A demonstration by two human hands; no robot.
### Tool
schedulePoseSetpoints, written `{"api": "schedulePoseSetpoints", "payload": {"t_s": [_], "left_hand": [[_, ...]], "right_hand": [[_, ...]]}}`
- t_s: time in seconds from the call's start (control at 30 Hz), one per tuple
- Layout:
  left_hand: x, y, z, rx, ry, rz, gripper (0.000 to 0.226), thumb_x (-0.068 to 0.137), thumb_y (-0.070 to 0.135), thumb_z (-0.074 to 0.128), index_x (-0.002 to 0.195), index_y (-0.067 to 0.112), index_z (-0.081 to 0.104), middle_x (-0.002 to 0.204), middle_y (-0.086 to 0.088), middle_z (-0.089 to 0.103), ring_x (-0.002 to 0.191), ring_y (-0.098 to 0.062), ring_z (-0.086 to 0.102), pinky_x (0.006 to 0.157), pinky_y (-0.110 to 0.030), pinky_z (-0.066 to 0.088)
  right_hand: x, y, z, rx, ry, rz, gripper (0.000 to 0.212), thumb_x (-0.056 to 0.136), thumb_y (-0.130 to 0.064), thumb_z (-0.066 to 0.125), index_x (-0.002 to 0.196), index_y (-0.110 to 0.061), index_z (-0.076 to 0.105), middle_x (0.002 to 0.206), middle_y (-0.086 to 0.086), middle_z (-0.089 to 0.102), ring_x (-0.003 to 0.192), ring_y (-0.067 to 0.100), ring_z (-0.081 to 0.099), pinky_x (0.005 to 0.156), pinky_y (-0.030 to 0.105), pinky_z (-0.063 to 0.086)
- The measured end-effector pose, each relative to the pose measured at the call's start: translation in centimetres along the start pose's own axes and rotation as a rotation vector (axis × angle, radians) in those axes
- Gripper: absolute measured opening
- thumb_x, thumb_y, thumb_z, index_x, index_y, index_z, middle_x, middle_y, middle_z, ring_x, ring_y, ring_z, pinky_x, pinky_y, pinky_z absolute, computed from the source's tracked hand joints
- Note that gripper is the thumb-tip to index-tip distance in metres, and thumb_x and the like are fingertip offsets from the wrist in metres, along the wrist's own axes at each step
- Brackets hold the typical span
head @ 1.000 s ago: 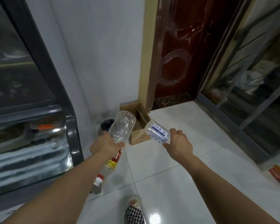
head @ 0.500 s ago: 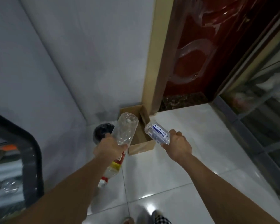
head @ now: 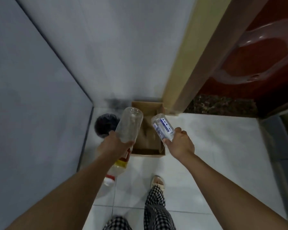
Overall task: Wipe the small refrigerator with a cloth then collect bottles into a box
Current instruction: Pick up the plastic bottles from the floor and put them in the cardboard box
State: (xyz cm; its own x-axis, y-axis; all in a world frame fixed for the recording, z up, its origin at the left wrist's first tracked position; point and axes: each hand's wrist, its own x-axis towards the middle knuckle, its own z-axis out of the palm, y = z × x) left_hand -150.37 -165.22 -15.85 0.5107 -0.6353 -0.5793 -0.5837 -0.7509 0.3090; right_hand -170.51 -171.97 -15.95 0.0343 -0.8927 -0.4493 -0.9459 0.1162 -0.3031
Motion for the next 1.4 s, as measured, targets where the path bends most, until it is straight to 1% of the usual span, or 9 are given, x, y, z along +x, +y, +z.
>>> {"api": "schedulePoseSetpoints", "payload": {"t_s": [0.17,0.3,0.5,0.6,0.67,0.77,1.1,1.27,1.4], "left_hand": [[5.9,2.1,5.0,-0.015,-0.024,-0.059,0.067,0.074,0.06,0.064,0.117,0.015,0.04,0.098,-0.006,0.059,0.087,-0.023,0.061,0.077,-0.036,0.05],[12.2,2.1,10.6,-0.016,-0.032,-0.079,0.064,0.073,0.061,0.064,0.116,0.02,0.04,0.084,0.005,0.052,0.079,-0.016,0.054,0.071,-0.032,0.042],[22.1,0.7,19.6,-0.023,-0.06,-0.126,0.065,0.071,0.064,0.062,0.114,0.025,0.036,0.082,0.007,0.053,0.069,-0.01,0.052,0.068,-0.03,0.041],[26.0,0.1,23.5,0.045,-0.059,-0.158,0.073,0.069,0.066,0.063,0.119,0.019,0.038,0.086,0.003,0.052,0.075,-0.015,0.051,0.07,-0.033,0.041],[28.2,-0.1,25.9,0.11,-0.069,-0.176,0.082,0.07,0.069,0.06,0.127,0.016,0.034,0.104,-0.005,0.056,0.092,-0.024,0.056,0.077,-0.037,0.043],[30.8,0.0,28.8,0.174,-0.081,-0.174,0.09,0.072,0.07,0.057,0.134,0.012,0.026,0.123,-0.013,0.053,0.11,-0.033,0.055,0.088,-0.043,0.045],[34.5,-0.4,33.0,0.235,-0.089,-0.241,0.079,0.079,0.06,0.059,0.132,0.01,0.03,0.124,-0.013,0.053,0.114,-0.033,0.054,0.09,-0.043,0.044],[35.3,-1.1,34.5,0.286,-0.081,-0.198,0.071,0.084,0.039,0.061,0.137,0.007,0.025,0.128,-0.016,0.049,0.118,-0.034,0.05,0.089,-0.043,0.043],[35.6,-1.5,35.0,0.263,-0.13,-0.173,0.072,0.082,0.029,0.066,0.137,0.008,0.024,0.131,-0.017,0.048,0.121,-0.034,0.048,0.091,-0.045,0.044]], "right_hand": [[7.1,1.9,4.6,0.052,-0.063,0.035,0.052,0.088,-0.045,0.06,0.123,-0.009,0.044,0.115,0.012,0.056,0.097,0.027,0.06,0.069,0.029,0.048],[12.3,3.2,10.6,0.101,-0.109,0.052,0.054,0.09,-0.045,0.058,0.127,-0.01,0.042,0.117,0.011,0.055,0.098,0.026,0.059,0.067,0.028,0.046],[19.8,5.5,20.1,0.165,-0.153,0.054,0.055,0.091,-0.043,0.056,0.128,-0.005,0.041,0.12,0.014,0.055,0.101,0.027,0.058,0.072,0.029,0.048],[22.4,6.3,24.5,0.243,-0.165,0.099,0.057,0.093,-0.041,0.055,0.134,-0.006,0.037,0.126,0.014,0.053,0.109,0.029,0.057,0.084,0.034,0.053],[24.1,6.5,27.0,0.277,-0.172,0.125,0.057,0.094,-0.039,0.053,0.137,-0.006,0.034,0.131,0.014,0.051,0.114,0.032,0.055,0.091,0.038,0.052],[26.2,6.9,30.1,0.255,-0.176,0.14,0.054,0.095,-0.036,0.052,0.135,-0.004,0.033,0.131,0.017,0.05,0.116,0.034,0.054,0.09,0.036,0.049],[29.7,8.2,35.9,0.254,-0.252,0.148,0.052,0.095,-0.034,0.053,0.134,-0.008,0.032,0.133,0.017,0.049,0.12,0.036,0.052,0.095,0.045,0.051],[31.0,8.5,37.6,0.197,-0.312,0.128,0.049,0.091,-0.014,0.061,0.134,-0.01,0.036,0.134,0.015,0.048,0.123,0.032,0.049,0.098,0.039,0.045],[31.3,8.8,38.3,0.17,-0.35,0.088,0.053,0.095,-0.015,0.052,0.143,-0.011,0.029,0.143,0.015,0.039,0.127,0.032,0.045,0.102,0.042,0.041]]}}
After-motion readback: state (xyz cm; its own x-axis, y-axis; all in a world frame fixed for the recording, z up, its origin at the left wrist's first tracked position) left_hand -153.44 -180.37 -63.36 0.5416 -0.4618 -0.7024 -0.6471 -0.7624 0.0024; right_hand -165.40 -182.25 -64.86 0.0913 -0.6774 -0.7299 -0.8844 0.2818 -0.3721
